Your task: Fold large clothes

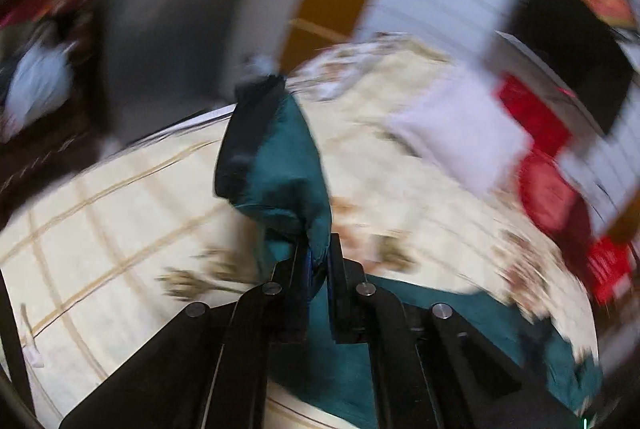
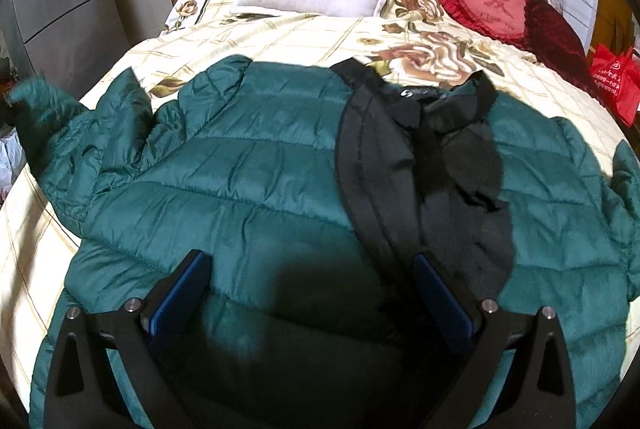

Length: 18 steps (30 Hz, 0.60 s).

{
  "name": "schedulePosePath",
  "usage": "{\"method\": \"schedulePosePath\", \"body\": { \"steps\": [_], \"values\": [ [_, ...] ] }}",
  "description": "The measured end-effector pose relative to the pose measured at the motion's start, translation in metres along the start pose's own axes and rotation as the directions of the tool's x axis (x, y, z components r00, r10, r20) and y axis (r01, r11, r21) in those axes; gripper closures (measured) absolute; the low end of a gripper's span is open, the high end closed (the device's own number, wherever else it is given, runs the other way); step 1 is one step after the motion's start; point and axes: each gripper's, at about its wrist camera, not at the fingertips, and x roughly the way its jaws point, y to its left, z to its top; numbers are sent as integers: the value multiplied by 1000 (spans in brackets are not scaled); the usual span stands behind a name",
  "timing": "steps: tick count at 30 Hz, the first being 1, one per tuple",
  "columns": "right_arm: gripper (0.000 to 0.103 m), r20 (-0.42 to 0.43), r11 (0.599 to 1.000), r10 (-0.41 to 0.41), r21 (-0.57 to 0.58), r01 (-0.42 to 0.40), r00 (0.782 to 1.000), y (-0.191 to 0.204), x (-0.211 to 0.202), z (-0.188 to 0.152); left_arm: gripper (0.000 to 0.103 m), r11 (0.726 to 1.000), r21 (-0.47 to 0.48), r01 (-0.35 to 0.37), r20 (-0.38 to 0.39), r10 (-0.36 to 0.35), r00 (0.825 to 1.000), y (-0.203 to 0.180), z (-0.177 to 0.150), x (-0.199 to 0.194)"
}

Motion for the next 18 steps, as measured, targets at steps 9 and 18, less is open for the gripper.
{"method": "schedulePosePath", "body": {
  "steps": [9,18],
  "values": [
    [0,60,996,-61,66,57,996,-57,-67,-3,83,929,224,293,-130,-269,954,-150,-63,-40],
    [0,35,977,-116,186,107,993,-130,-93,-32,83,848,332,412,-285,-326,901,-255,-153,-29]
  ]
}}
